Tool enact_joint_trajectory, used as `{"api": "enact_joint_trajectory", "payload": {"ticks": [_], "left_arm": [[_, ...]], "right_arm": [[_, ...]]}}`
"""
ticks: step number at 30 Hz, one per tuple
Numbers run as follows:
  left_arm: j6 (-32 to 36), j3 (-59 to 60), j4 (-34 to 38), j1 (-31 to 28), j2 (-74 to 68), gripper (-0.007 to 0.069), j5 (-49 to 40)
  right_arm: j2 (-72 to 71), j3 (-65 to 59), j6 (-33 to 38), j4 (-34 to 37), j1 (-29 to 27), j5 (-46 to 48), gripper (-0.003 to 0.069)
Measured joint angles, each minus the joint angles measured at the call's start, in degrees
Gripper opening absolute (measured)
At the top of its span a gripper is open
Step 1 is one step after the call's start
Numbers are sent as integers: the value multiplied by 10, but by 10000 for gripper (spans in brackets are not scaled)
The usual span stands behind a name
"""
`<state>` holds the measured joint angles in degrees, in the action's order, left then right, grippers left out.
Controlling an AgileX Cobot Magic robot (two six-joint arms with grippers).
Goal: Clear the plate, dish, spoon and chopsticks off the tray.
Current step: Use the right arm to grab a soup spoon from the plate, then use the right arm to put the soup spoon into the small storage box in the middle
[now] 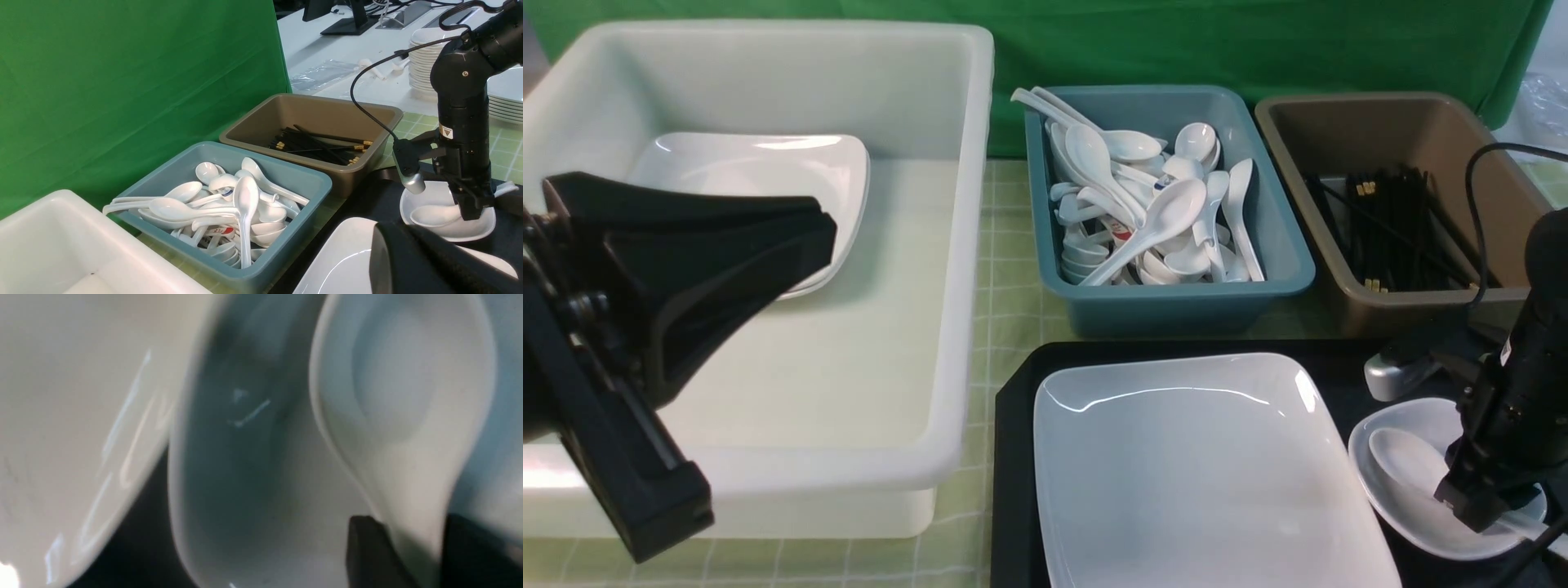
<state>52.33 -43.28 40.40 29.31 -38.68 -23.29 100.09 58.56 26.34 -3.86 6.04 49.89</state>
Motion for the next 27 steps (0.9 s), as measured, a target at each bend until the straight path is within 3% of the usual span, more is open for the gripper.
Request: {"api": "enact_joint_trajectory", "payload": {"ticks": [1,10,14,17,19,20,23,27], "left_arm": [[0,0,0,0,0,6,0],[-1,0,0,0,0,6,18],[-1,0,1,0,0,6,31],[-1,0,1,0,0,6,36],[-1,0,1,0,0,6,37],[-1,0,1,0,0,6,37],[-1,0,1,0,0,6,37],[-1,0,1,0,-1,6,35]], "right_arm": [[-7,0,-6,-2,6,6,165],[-109,90,-58,39,106,75,171],[-131,133,-89,118,124,-53,171],[-90,168,-136,181,124,-254,171],[-74,175,-149,190,124,-295,171],[-37,186,-168,199,124,-366,174],[28,216,-184,205,124,-435,269],[72,256,-192,207,120,-383,504]]}}
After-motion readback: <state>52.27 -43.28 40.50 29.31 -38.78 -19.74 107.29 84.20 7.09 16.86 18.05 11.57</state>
